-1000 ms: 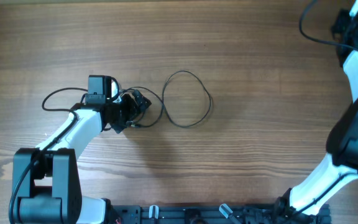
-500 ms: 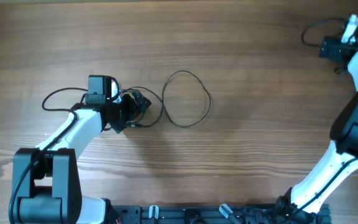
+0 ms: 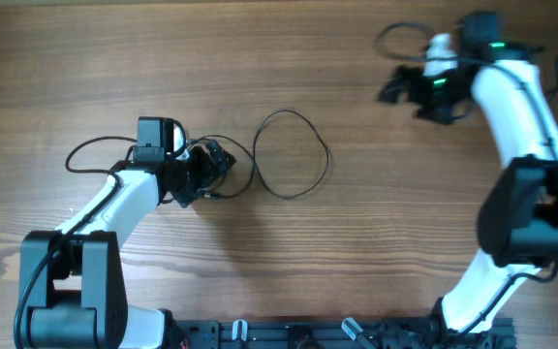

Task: Untangle cables

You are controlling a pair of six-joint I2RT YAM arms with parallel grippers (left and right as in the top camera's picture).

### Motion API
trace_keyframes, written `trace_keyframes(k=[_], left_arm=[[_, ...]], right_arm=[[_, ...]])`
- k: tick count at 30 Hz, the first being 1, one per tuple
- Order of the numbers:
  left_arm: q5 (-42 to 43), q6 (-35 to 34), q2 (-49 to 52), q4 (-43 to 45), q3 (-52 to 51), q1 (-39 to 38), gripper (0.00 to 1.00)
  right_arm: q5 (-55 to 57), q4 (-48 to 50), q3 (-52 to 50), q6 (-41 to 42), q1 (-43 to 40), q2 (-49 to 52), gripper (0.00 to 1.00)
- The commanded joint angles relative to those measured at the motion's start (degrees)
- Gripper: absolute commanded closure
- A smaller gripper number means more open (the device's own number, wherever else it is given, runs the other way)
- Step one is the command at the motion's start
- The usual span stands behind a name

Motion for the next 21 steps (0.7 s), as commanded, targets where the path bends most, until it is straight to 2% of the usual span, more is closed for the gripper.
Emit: trace_keyframes(k=[1, 5, 7, 9, 11, 13, 15, 16, 18, 19, 21], left_arm=[[-1.25, -0.35, 1.03, -0.22, -0.24, -0.26, 0.0], [-1.62, -0.33, 1.03, -0.22, -0.24, -0.26, 0.0], [-1.62, -0.33, 1.03, -0.22, -0.24, -0.26, 0.0], [-2.1, -0.44, 1.01, 5.51, -0.22, 0.02, 0.0], [3.52, -0.37, 0.96, 9.03, -0.11, 0.13, 0.0], [3.58, -0.35, 0.96, 8.74, -0.13, -0.09, 0.0], [3.32, -0.28, 0.96, 9.05, -0.13, -1.2, 0.0], [1.18, -0.33, 0.96, 9.22, -0.13, -2.64, 0.0], [-4.48, -0.46, 1.09, 9.33, -0.13, -5.84, 0.0], [-7.76, -2.43, 1.46, 9.73, -0.13, -7.91, 0.0], [-8.9, -8.96, 3.63, 12.17, -0.13, -12.41, 0.0]], right_arm=[[-1.49, -0.81, -4.96, -2.97, 10.25, 0.74, 0.0], [-1.53, 3.67, -8.81, 3.89, 20.09, 0.74, 0.0], [-2.23, 9.38, -9.16, 8.33, 24.81, 0.74, 0.0], [-2.36, 14.73, -9.16, 9.46, 28.52, 0.74, 0.0], [-0.17, 17.68, -9.16, 9.86, 32.41, 0.74, 0.0], [5.51, 16.9, -9.16, 14.88, 33.66, 0.74, 0.0], [14.36, 12.92, -9.14, 27.69, 33.51, 0.72, 0.0], [17.64, 10.47, -9.14, 31.36, 32.85, 0.57, 0.0], [21.09, 6.84, -9.14, 31.71, 30.71, -0.66, 0.0], [23.39, 4.83, -9.14, 31.74, 29.33, -1.99, 0.0], [29.33, 0.17, -9.14, 32.13, 25.03, -7.23, 0.0]])
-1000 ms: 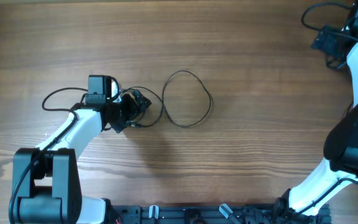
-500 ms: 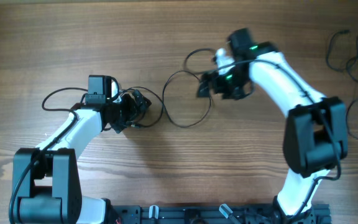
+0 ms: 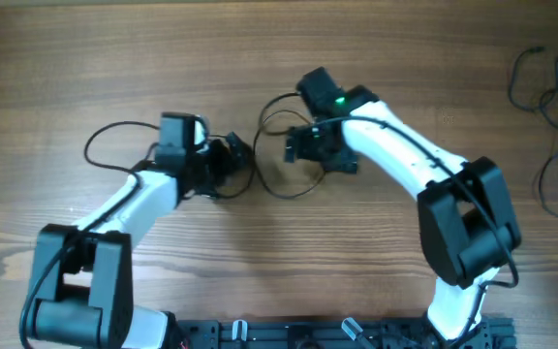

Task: Untangle cables

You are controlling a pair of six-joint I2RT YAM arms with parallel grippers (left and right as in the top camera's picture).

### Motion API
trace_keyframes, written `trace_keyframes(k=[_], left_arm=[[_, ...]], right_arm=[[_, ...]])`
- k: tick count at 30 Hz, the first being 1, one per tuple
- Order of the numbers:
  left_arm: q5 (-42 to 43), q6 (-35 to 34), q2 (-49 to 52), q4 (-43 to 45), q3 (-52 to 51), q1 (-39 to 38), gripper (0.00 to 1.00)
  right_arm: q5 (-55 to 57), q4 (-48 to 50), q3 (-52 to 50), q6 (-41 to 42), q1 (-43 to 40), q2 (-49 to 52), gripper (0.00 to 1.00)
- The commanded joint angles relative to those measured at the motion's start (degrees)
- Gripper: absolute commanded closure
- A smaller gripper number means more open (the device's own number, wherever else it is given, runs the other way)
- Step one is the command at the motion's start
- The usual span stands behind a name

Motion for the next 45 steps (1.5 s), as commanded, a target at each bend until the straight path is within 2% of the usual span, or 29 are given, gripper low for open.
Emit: trace_keyframes(k=[1, 4, 6, 10, 12, 14, 16, 18, 19, 21, 23, 26, 28, 31, 33, 36, 38, 39, 41, 42, 45], left_arm=[[-4.92, -9.86, 4.22, 3.39, 0.09, -6.75, 0.0], [-4.44, -19.45, 8.79, 9.14, 0.09, -12.35, 0.0], [-2.03, -22.6, 11.41, 16.74, 0.09, -16.68, 0.0], [-0.74, -20.65, 12.39, 34.84, 0.55, -24.13, 0.0], [2.34, -20.44, 11.23, 35.39, 2.73, -23.63, 0.0], [10.47, -15.08, 8.92, 35.12, 5.77, -21.75, 0.0], [14.21, -7.89, 5.97, 32.28, 7.39, -19.15, 0.0], [11.5, -2.89, 1.11, 24.24, 7.61, -14.73, 0.0], [8.44, -2.29, -1.62, 18.64, 7.61, -12.09, 0.0], [0.79, -2.29, -8.04, 5.62, 7.61, -4.79, 0.0], [-3.87, -2.29, -12.83, -2.69, 7.61, 1.51, 0.0], [-4.94, -2.29, -17.59, -10.54, 7.61, 9.68, 0.0], [-4.94, -2.29, -18.6, -13.53, 7.58, 13.86, 0.0], [-4.92, -2.34, -18.6, -17.66, 7.58, 18.49, 0.0], [-4.96, -2.32, -18.58, -19.91, 7.58, 20.09, 0.0], [-8.2, -2.32, -18.58, -21.31, 7.58, 20.7, 0.0], [-9.92, -2.32, -18.58, -21.88, 7.58, 20.7, 0.0], [-10.34, -2.32, -18.58, -22.18, 7.58, 20.72, 0.0], [-10.99, -2.32, -18.58, -22.8, 7.58, 20.7, 0.0], [-11.45, -2.29, -18.58, -23.08, 7.58, 20.7, 0.0], [-14.32, -2.32, -18.58, -24.15, 7.58, 20.7, 0.0]], right_arm=[[12.2, -4.5, 0.0, 3.43, -6.43, -9.66, 0.0], [13.29, -5.92, 0.0, 1.64, -12.76, -18.4, 0.0], [12.5, -5.99, 0.0, 0.0, -16.04, -22.71, 0.0], [6.54, -6.47, 0.0, -7.17, -19.39, -26.8, 0.0], [6.16, -8.04, -0.07, -7.61, -19.39, -26.62, 0.0], [6.19, -8.22, -0.07, -7.5, -19.39, -26.56, 0.0], [6.29, -5.68, -0.39, -7.72, -19.34, -26.4, 0.0], [6.03, -2.05, -2.38, -7.72, -19.17, -26.12, 0.0], [5.14, -0.61, -3.65, -8.83, -19.15, -25.77, 0.0], [-5.09, 4.48, -7.8, -18.8, -18.16, -23.65, 0.0], [-11.3, 8.48, -11.63, -24.41, -16.35, -21.7, 0.0], [-4.52, 8.7, -14.58, -25.05, -12.41, -17.57, 0.0], [-3.13, 9.05, -15.13, -25.07, -10.51, -15.34, 0.0], [-2.99, 7.69, -15.39, -29.49, -9.4, -11.19, 0.0], [-6.8, 4.57, -15.41, -28.46, -9.42, -8.26, 0.0], [-9.62, 2.6, -15.43, -28.81, -9.4, -5.05, 0.07], [-9.2, 2.89, -15.43, -33.46, -9.42, -3.39, 0.14], [-9.27, 2.45, -15.43, -35.56, -9.4, -3.1, 0.23], [-9.16, 0.35, -15.43, -39.98, -9.4, -2.99, 0.28], [-7.65, -0.02, -15.43, -41.31, -9.4, -2.99, 0.28], [-1.22, 2.21, -15.43, -44.59, -9.4, -2.99, 0.15]])
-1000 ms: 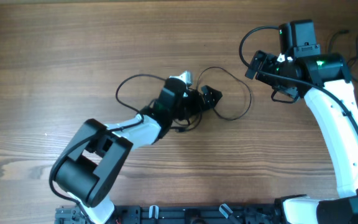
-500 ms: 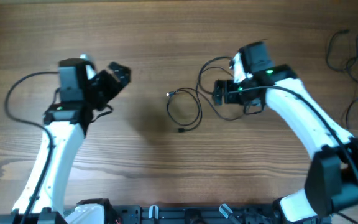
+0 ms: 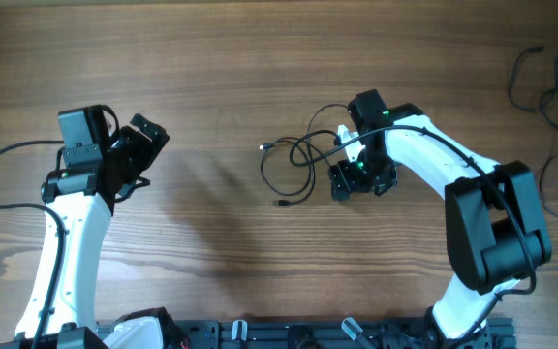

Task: Untangle cables

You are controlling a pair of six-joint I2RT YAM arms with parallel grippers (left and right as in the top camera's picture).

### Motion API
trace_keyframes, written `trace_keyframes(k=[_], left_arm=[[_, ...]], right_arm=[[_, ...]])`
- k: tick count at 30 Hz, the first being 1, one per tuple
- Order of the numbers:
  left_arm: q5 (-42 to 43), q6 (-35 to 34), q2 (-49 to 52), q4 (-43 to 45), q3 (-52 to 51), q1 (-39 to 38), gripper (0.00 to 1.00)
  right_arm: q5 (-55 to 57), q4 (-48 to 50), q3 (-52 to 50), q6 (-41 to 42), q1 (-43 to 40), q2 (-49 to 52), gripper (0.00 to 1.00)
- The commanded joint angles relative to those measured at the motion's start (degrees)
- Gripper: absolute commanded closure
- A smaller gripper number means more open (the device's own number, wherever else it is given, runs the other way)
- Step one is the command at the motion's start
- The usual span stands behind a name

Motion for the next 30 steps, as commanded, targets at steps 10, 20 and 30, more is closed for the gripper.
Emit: trace_keyframes(k=[10, 20, 30], left_arm=[[-6.03, 0.85, -0.46, -1.27, -0.04, 0.26, 0.0], [-6.03, 0.85, -0.46, -1.27, -0.04, 0.26, 0.0], [-6.01, 0.85, -0.46, -1.27, -0.04, 0.26, 0.0]], right_arm=[[-4.33, 4.94, -6.71, -2.36, 3.93, 1.38, 0.96], [-17.66, 7.61, 5.84, 7.21, 3.87, -5.66, 0.95], [5.05, 16.92, 3.65, 0.85, 15.61, -2.89, 0.95]])
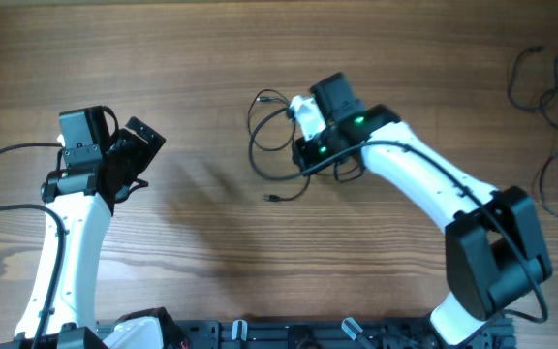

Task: Untangle cables

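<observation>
A thin black cable (263, 147) lies in overlapping loops at the table's middle. One plug end (270, 198) points toward the front and the other end (261, 97) toward the back. My right gripper (305, 155) sits on the right side of the loops and looks shut on the cable. Its fingertips are hidden under the wrist. My left gripper (139, 145) hangs far to the left, clear of the cable, with its jaws apart and nothing in them.
A heap of other black cables (548, 87) lies at the far right edge. The left arm's own lead curves off to the left. Bare wood lies between the two grippers.
My right gripper has moved left and toward the back, and the cable loops have shifted left with it and changed shape. The left arm has hardly moved.
At first my left gripper was at the cable's left end mid-table, with the right arm far back right. Then the right gripper was at the loop beside the left one. Later the left arm stood off to the left, empty. Now the right gripper has drawn the loops leftward.
</observation>
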You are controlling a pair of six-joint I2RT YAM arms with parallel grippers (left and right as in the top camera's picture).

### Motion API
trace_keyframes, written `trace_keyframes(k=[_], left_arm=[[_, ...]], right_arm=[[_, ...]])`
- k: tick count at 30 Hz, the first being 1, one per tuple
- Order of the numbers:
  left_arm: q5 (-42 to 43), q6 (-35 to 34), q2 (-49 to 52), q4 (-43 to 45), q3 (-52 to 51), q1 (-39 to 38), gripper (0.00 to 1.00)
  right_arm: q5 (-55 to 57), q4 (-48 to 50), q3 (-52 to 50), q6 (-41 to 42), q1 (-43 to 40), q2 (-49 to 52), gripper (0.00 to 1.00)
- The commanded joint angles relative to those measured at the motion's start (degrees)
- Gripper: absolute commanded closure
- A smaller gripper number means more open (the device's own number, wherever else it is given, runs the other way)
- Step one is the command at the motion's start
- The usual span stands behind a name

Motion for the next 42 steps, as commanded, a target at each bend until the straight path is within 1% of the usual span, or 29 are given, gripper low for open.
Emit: trace_keyframes(k=[1, 2, 3, 5, 6, 9, 11, 13, 15, 20, 23, 25, 30, 31, 32, 33, 35, 36, 38, 42], left_arm=[[-0.96, 0.72, -0.46, -0.02, -0.04, 0.26, 0.0], [-0.96, 0.72, -0.46, -0.02, -0.04, 0.26, 0.0], [-0.98, 0.72, -0.46, -0.02, -0.04, 0.26, 0.0], [-0.96, 0.72, -0.46, -0.02, -0.04, 0.26, 0.0], [-0.98, 0.72, -0.46, -0.02, -0.04, 0.26, 0.0], [-0.96, 0.72, -0.46, -0.02, -0.04, 0.26, 0.0], [-0.98, 0.72, -0.46, -0.02, -0.04, 0.26, 0.0], [-0.98, 0.72, -0.46, -0.02, -0.04, 0.26, 0.0], [-0.96, 0.72, -0.46, -0.02, -0.04, 0.26, 0.0], [-0.96, 0.72, -0.46, -0.02, -0.04, 0.26, 0.0], [-0.96, 0.72, -0.46, -0.02, -0.04, 0.26, 0.0], [-0.96, 0.72, -0.46, -0.02, -0.04, 0.26, 0.0], [-0.98, 0.72, -0.46, -0.02, -0.04, 0.26, 0.0], [-0.98, 0.72, -0.46, -0.02, -0.04, 0.26, 0.0], [-0.98, 0.72, -0.46, -0.02, -0.04, 0.26, 0.0], [-0.96, 0.72, -0.46, -0.02, -0.07, 0.26, 0.0], [-0.96, 0.72, -0.46, -0.02, -0.04, 0.26, 0.0], [-0.96, 0.72, -0.46, -0.02, -0.04, 0.26, 0.0], [-0.96, 0.72, -0.46, -0.02, -0.04, 0.26, 0.0], [-0.96, 0.72, -0.46, -0.02, -0.07, 0.26, 0.0]], right_arm=[[8.92, 1.62, -0.83, -2.32, 4.59, 3.28, 0.95], [8.96, 2.91, -0.83, -1.73, 5.79, 4.9, 0.88], [9.38, 3.87, -0.83, 0.11, 6.19, 5.75, 0.63], [11.96, 6.12, -0.83, 4.48, 6.19, 6.49, 0.27], [13.66, 7.28, -0.83, 6.36, 6.08, 6.49, 0.0], [18.86, 13.25, -0.76, 12.72, 5.53, 6.49, 0.0], [19.26, 17.29, -0.76, 12.9, 5.51, 6.49, 0.0], [22.01, 20.04, -0.76, 12.5, 5.44, 6.49, 0.0], [24.72, 24.83, -0.79, 7.8, 5.44, 6.88, 0.0], [24.24, 36.17, -0.76, -4.0, 4.55, 11.04, 0.0], [18.69, 36.92, -0.7, -10.45, 2.84, 14.19, 0.01], [18.4, 38.47, -0.15, -12.37, 1.57, 16.22, 0.01], [12.52, 41.88, 1.97, -12.94, 0.04, 21.62, 0.11], [11.65, 42.38, 1.97, -12.96, 0.04, 22.67, 0.14], [11.32, 42.77, 1.97, -12.98, 0.13, 23.26, 0.18], [11.39, 43.21, 1.97, -12.96, 0.26, 23.47, 0.31], [11.39, 46.6, 2.12, -9.27, 0.42, 23.41, 0.92], [11.37, 47.54, 2.69, -6.99, 0.28, 23.41, 0.96], [10.36, 47.76, 5.09, -1.62, 0.04, 22.21, 0.96], [6.86, 45.42, 6.1, 2.62, -0.24, 11.5, 0.96]])
